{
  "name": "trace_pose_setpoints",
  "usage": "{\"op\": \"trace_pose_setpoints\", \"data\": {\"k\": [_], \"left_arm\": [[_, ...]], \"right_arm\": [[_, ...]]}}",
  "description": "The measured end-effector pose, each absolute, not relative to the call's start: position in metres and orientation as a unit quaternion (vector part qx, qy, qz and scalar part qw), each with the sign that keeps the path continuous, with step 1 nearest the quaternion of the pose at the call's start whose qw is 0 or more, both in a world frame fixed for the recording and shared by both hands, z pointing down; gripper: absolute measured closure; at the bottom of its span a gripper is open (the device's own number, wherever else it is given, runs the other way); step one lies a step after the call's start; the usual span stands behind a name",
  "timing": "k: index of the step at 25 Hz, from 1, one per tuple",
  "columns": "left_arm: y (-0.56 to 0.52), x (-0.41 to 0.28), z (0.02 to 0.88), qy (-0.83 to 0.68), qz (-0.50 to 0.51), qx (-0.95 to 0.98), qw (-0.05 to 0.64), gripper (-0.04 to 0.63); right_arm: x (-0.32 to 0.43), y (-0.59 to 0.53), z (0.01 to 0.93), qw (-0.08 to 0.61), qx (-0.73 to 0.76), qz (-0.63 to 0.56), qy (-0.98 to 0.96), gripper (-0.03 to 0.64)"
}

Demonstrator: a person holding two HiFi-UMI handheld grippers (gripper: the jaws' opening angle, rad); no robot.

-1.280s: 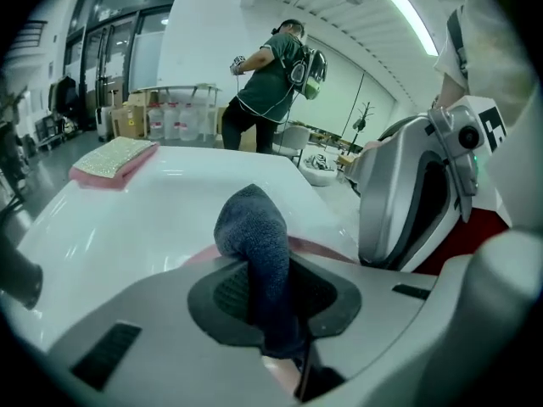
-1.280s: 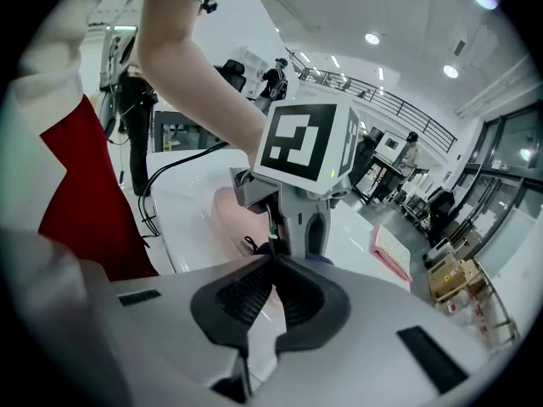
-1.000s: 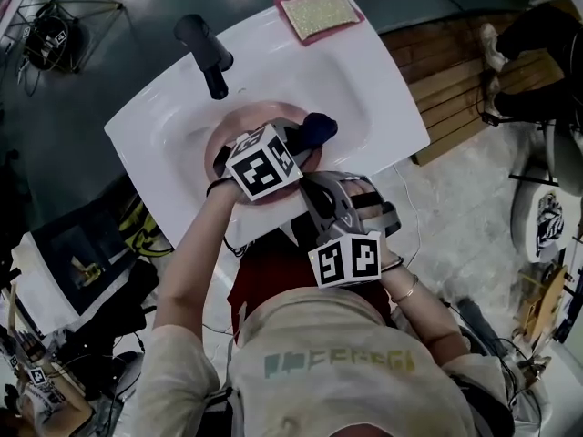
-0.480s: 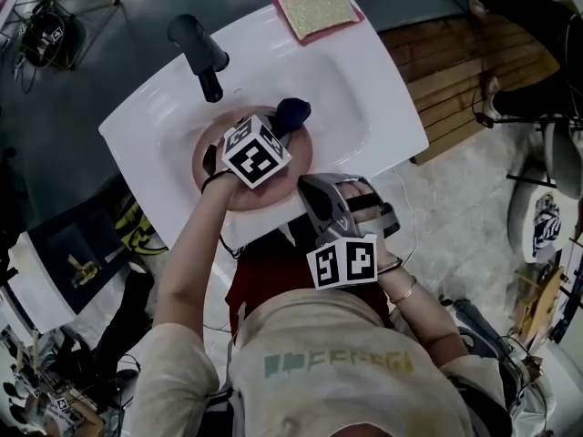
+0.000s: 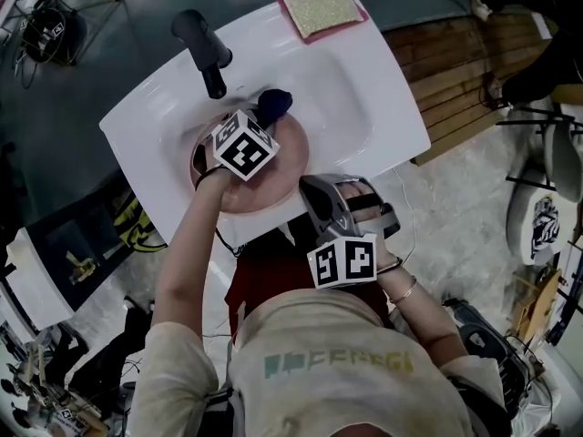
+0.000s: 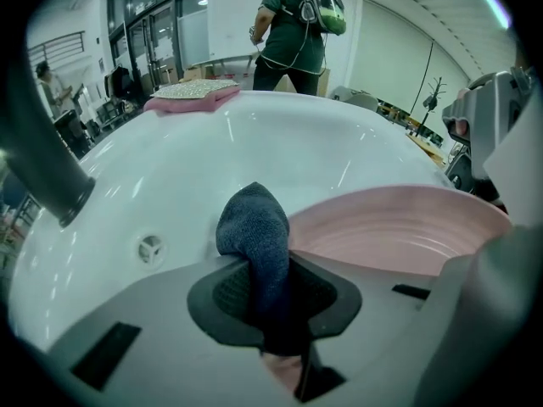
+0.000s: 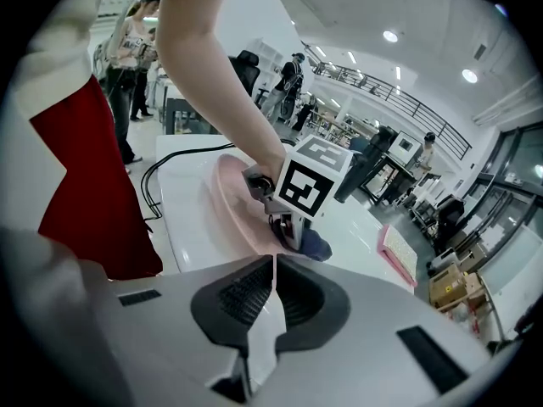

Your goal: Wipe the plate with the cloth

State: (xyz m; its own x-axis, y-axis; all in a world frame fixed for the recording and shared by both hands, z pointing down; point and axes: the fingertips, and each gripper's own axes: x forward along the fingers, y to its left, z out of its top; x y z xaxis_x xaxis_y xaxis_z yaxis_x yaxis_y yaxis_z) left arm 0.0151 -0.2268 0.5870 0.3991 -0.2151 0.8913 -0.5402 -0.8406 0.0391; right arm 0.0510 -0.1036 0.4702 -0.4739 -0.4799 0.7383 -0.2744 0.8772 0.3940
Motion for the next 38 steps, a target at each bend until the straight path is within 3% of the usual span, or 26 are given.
{"op": "trace_pose_setpoints", "data": {"k": [18, 38], "left_arm": [[-0.23, -0.043, 0.567, -0.328, 0.503, 0.786, 0.147, 0.515], [-0.199, -0.077, 0.48, -0.403, 0.402, 0.811, 0.137, 0.515]], "right_arm": [[0.03, -0.075, 0.471, 0.471, 0.193, -0.125, -0.851, 0.578], [0.025, -0.066, 0.452, 0.438, 0.264, -0.067, -0.857, 0.578]]}}
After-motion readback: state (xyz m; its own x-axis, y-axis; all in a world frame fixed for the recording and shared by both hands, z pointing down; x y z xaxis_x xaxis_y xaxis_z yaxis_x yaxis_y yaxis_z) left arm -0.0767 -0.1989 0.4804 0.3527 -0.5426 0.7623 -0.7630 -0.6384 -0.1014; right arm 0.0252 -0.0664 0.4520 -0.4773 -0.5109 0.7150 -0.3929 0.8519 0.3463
